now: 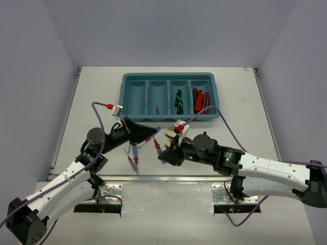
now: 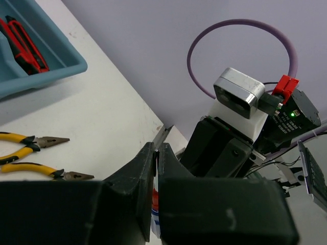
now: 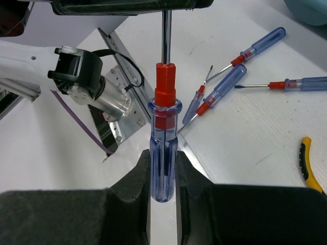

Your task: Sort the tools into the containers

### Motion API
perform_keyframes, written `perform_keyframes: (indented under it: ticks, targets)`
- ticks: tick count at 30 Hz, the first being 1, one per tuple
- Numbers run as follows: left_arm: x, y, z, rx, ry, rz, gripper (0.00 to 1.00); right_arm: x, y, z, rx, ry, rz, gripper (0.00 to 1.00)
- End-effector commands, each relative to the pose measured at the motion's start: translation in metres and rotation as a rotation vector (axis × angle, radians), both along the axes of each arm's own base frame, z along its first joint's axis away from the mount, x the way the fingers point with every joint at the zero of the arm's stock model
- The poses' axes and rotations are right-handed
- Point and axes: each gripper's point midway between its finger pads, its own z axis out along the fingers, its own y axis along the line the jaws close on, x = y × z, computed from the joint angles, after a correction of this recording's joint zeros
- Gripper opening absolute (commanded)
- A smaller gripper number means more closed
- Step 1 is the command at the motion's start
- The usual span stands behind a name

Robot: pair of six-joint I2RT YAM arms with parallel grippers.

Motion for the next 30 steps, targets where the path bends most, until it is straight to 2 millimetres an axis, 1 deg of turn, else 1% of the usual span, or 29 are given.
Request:
perform_keyframes:
  ticks: [1, 2, 3, 5, 6, 7, 8, 10, 11, 13, 15, 16, 17, 18, 20, 21, 22, 24, 25, 26, 27, 28, 29, 30]
  targets:
    - [0.006, 0.000, 0.005, 0.032, -0.024, 0.024, 0.00, 0.008, 0.010, 0.040, 0.104, -0.063, -0.012, 0.02]
    - [0.011, 0.001, 0.002, 0.051, -0.013, 0.045, 0.00, 0.010, 0.008, 0.039, 0.103, -0.065, -0.021, 0.08]
    - [0.017, 0.001, -0.002, 0.068, 0.003, 0.070, 0.00, 0.011, 0.006, 0.038, 0.098, -0.066, -0.034, 0.23]
    - [0.029, 0.002, -0.010, 0.121, 0.049, 0.112, 0.00, 0.015, 0.001, 0.038, 0.096, -0.063, -0.070, 0.59]
    - [0.036, 0.003, -0.014, 0.150, 0.070, 0.138, 0.00, 0.019, -0.004, 0.037, 0.090, -0.060, -0.107, 0.81]
    - [0.041, 0.005, -0.017, 0.167, 0.083, 0.163, 0.00, 0.024, -0.010, 0.034, 0.079, -0.060, -0.148, 0.96]
    - [0.048, 0.006, -0.020, 0.191, 0.098, 0.189, 0.00, 0.029, -0.016, 0.032, 0.064, -0.059, -0.185, 0.99]
    - [0.068, 0.013, -0.031, 0.278, 0.150, 0.278, 0.00, 0.039, -0.034, 0.024, 0.011, -0.057, -0.281, 0.99]
    - [0.079, 0.018, -0.041, 0.352, 0.198, 0.325, 0.00, 0.044, -0.043, 0.022, -0.011, -0.052, -0.331, 0.99]
    - [0.099, 0.031, -0.049, 0.440, 0.233, 0.436, 0.00, 0.050, -0.064, 0.013, -0.084, -0.044, -0.417, 0.99]
    - [0.117, 0.045, -0.053, 0.531, 0.277, 0.547, 0.00, 0.055, -0.083, 0.015, -0.100, -0.046, -0.496, 0.99]
    - [0.128, 0.056, -0.050, 0.591, 0.305, 0.618, 0.00, 0.056, -0.095, 0.020, -0.089, -0.050, -0.533, 0.99]
    - [0.140, 0.063, -0.061, 0.652, 0.329, 0.680, 0.00, 0.056, -0.100, 0.018, -0.091, -0.053, -0.543, 0.99]
    - [0.152, 0.063, -0.057, 0.687, 0.331, 0.702, 0.00, 0.054, -0.105, 0.019, -0.072, -0.055, -0.546, 0.99]
    - [0.177, 0.061, -0.043, 0.733, 0.304, 0.731, 0.00, 0.051, -0.112, 0.025, -0.036, -0.059, -0.549, 0.99]
    - [0.188, 0.060, -0.031, 0.738, 0.285, 0.746, 0.00, 0.051, -0.114, 0.024, -0.037, -0.058, -0.552, 0.99]
    - [0.201, 0.060, -0.015, 0.735, 0.257, 0.772, 0.00, 0.050, -0.119, 0.021, -0.048, -0.057, -0.557, 0.99]
    - [0.223, 0.060, -0.021, 0.810, 0.237, 0.786, 0.00, 0.049, -0.128, 0.019, -0.060, -0.057, -0.577, 0.99]
    - [0.238, 0.056, -0.010, 0.804, 0.198, 0.794, 0.00, 0.049, -0.132, 0.019, -0.062, -0.056, -0.586, 0.99]
    - [0.253, 0.052, -0.011, 0.825, 0.171, 0.793, 0.00, 0.048, -0.135, 0.018, -0.063, -0.057, -0.592, 0.99]
    - [0.265, 0.049, -0.018, 0.854, 0.156, 0.783, 0.00, 0.048, -0.138, 0.018, -0.061, -0.058, -0.595, 0.99]
    - [0.275, 0.047, -0.019, 0.861, 0.141, 0.775, 0.00, 0.047, -0.140, 0.019, -0.055, -0.059, -0.596, 0.99]
    - [0.286, 0.044, -0.010, 0.851, 0.117, 0.776, 0.00, 0.046, -0.142, 0.020, -0.053, -0.059, -0.596, 0.99]
    - [0.297, 0.040, -0.007, 0.854, 0.100, 0.770, 0.00, 0.046, -0.144, 0.019, -0.055, -0.059, -0.600, 0.99]
